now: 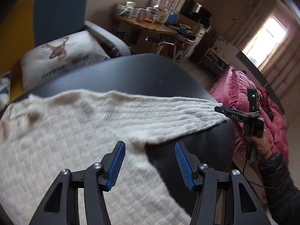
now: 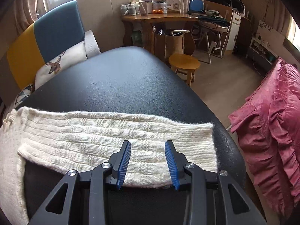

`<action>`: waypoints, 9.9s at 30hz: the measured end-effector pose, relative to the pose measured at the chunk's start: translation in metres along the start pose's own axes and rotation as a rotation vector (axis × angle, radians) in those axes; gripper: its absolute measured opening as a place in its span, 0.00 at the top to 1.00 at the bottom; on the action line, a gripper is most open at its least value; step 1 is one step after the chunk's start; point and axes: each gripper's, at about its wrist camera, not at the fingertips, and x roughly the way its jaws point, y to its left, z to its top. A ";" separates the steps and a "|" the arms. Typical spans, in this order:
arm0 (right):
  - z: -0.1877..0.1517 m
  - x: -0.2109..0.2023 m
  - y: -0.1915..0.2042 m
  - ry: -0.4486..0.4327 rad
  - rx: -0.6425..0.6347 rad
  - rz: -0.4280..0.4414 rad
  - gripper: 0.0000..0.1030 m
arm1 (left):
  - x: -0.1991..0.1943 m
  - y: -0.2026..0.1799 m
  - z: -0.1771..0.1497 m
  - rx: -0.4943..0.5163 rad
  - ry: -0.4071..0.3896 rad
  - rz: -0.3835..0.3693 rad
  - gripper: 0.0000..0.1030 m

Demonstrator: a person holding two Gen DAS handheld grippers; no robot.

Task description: Fold clothes

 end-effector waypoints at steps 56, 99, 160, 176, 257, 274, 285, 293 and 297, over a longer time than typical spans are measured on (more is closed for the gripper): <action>-0.006 0.047 0.388 0.023 -0.341 0.747 0.20 | 0.021 0.288 0.050 -0.423 0.048 -0.353 0.59; 0.071 0.110 0.594 0.579 -0.092 1.160 0.16 | -0.085 0.299 -0.117 -0.493 -0.309 0.011 0.45; -0.081 -0.035 -0.058 -0.134 0.855 0.355 0.35 | -0.134 0.225 -0.212 -0.672 -0.340 0.292 0.34; -0.079 -0.017 -0.067 -0.211 1.027 0.467 0.36 | -0.138 0.216 -0.196 -0.763 -0.267 0.209 0.30; -0.056 0.055 0.186 0.126 1.076 1.224 0.13 | -0.159 0.156 0.084 -0.573 -0.435 -0.258 0.92; -0.040 0.064 0.248 0.154 0.842 1.020 0.15 | -0.203 0.340 -0.156 -0.891 -0.408 -0.014 0.93; -0.034 0.060 0.264 0.155 0.706 0.917 0.15 | -0.174 0.368 -0.224 -1.072 -0.335 -0.199 0.64; -0.022 0.037 0.295 0.088 0.415 0.749 0.14 | -0.186 0.361 -0.188 -0.934 -0.381 -0.083 0.93; -0.013 0.008 0.308 -0.055 0.251 0.750 0.14 | -0.204 0.350 -0.165 -0.823 -0.474 -0.023 0.93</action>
